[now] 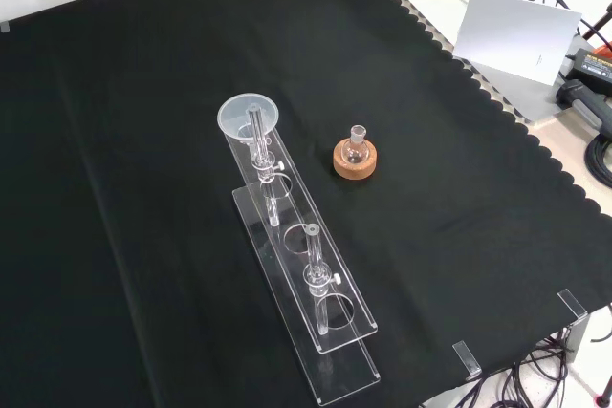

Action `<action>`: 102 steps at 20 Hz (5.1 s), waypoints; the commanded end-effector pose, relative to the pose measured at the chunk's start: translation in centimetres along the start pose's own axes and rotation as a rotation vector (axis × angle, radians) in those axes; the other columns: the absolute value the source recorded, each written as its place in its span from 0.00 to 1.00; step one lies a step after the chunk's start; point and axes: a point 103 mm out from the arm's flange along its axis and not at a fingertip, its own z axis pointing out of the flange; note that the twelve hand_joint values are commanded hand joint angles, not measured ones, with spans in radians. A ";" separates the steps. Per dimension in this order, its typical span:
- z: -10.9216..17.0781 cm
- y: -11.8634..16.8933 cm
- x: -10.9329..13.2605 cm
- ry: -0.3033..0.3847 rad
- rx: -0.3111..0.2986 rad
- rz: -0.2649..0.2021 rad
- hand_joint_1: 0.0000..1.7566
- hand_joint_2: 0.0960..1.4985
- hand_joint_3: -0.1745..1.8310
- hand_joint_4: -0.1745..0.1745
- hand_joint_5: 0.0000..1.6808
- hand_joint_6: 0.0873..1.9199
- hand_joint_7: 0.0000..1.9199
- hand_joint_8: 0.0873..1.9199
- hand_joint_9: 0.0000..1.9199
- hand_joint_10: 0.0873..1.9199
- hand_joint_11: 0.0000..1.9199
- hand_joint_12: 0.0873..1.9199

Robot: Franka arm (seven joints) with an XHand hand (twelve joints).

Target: Pick up the funnel from the transparent funnel stand.

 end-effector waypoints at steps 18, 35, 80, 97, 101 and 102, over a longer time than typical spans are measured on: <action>5.8 10.8 8.1 0.149 0.041 -0.119 0.08 0.38 0.12 0.61 0.00 0.00 0.00 0.00 0.00 0.00 0.00 0.00; 12.7 13.8 12.6 0.141 0.082 -0.150 0.11 0.39 0.12 0.50 0.00 0.00 0.00 0.00 0.00 0.00 0.00 0.00; 22.4 20.0 14.4 -0.069 0.361 -0.234 0.21 0.42 0.09 0.46 0.00 0.00 0.00 0.00 0.00 0.00 0.00 0.33; 22.1 21.6 13.8 -0.154 0.339 -0.203 0.29 0.48 0.10 0.54 0.01 0.00 0.08 0.05 0.04 0.18 0.00 0.59; 22.2 21.7 13.4 -0.157 0.353 -0.196 0.29 0.49 0.11 0.57 0.07 0.00 0.09 0.15 0.03 0.35 0.00 0.65; 22.2 21.7 13.2 -0.155 0.355 -0.195 0.29 0.49 0.11 0.58 0.08 0.00 0.09 0.17 0.04 0.36 0.00 0.66</action>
